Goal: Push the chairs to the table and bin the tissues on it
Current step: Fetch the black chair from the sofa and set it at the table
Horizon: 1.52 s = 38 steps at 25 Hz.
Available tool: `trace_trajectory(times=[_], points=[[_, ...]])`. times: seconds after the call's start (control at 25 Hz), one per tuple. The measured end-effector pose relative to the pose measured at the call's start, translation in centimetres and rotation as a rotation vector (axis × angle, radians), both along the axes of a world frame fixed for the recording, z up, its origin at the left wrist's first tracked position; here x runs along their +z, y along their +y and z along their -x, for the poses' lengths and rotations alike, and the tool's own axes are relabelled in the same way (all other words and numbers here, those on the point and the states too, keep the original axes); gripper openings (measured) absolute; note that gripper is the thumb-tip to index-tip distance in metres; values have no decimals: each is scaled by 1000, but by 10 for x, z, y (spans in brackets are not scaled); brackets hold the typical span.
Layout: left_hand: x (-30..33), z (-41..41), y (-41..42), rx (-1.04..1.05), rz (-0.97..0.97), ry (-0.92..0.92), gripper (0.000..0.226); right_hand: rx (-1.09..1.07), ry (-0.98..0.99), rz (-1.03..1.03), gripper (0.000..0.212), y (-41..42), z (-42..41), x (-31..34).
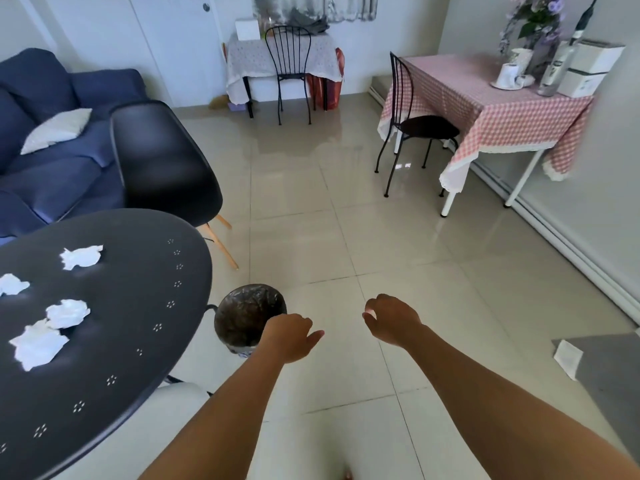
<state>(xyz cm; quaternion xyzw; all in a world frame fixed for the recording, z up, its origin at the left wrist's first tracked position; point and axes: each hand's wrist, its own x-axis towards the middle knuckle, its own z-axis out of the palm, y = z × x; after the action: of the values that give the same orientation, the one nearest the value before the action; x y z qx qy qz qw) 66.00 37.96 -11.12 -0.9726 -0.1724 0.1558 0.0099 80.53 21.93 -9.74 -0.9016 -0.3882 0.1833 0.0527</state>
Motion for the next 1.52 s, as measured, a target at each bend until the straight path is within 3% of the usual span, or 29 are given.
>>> trace_trajectory(times=[0.4,0.8,1.52], points=[[-23,-176,117,152,52,61,55,89,37,78,36,115,-201,-29],[-44,-334,216,471,186,78,53,176,233,155,34,248,-376,-61],[-37,-527,585,701,195,176,53,417,239,166,31,659,-588,-70]])
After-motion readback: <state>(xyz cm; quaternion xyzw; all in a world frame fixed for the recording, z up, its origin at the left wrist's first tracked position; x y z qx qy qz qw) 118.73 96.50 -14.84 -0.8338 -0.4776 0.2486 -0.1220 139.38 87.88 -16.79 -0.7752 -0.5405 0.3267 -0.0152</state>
